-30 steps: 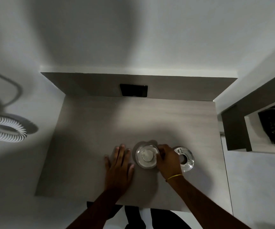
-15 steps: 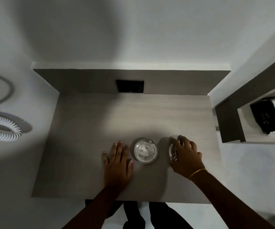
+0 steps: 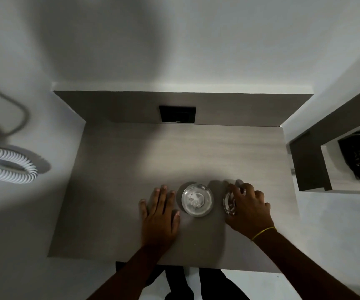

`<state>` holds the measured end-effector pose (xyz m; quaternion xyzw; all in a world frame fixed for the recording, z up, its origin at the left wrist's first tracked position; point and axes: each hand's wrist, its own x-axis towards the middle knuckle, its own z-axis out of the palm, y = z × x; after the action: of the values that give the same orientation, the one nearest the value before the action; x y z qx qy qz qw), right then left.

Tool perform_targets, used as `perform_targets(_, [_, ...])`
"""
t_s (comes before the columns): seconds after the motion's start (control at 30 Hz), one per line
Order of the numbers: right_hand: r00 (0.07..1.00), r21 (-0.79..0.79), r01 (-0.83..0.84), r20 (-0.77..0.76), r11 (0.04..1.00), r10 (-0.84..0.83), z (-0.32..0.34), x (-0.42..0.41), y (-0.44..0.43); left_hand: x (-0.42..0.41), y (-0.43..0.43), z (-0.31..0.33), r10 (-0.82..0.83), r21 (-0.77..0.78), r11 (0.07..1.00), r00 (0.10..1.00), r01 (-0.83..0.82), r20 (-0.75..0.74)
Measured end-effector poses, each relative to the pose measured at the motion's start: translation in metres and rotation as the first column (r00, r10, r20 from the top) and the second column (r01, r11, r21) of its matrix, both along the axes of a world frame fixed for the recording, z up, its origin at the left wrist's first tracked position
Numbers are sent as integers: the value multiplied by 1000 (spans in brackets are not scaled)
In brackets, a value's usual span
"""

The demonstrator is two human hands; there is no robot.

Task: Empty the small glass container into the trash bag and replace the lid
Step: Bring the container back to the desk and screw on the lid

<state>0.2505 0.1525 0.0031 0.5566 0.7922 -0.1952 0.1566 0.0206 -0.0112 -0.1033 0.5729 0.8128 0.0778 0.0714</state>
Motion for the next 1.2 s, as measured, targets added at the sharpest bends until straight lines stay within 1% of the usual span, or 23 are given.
perform_targets(0.1, [997,27,21,-77,999,-19,15,-14,0,1,2,4,-7,3,1000,1000,7,2])
perform_targets(0.23, [987,87,-38,-153,995,51,25,-47,-8,2,5,10,-14,-27,1000,1000,13,-8])
perform_targets(0.37, [979,45,-130,-151,991,135,20,-78,-22,2,6,14,-9,-69,998,1000,8,-7])
perform_targets(0.47, [974,31,-168,-147,985,171,11,-88,-28,3,8,18,-11,-84,996,1000,10,-6])
perform_targets(0.57, [973,8,-185,-140,983,184,4,-91,-30,3,8,21,-16,-94,995,1000,14,-20])
perform_targets(0.87, [956,27,-251,-150,968,252,-9,-93,-30,2,6,17,-21,-100,995,999,17,-36])
perform_targets(1.2, [948,-22,-298,-123,954,293,-11,-96,-24,-1,7,15,-35,-122,992,999,30,-37])
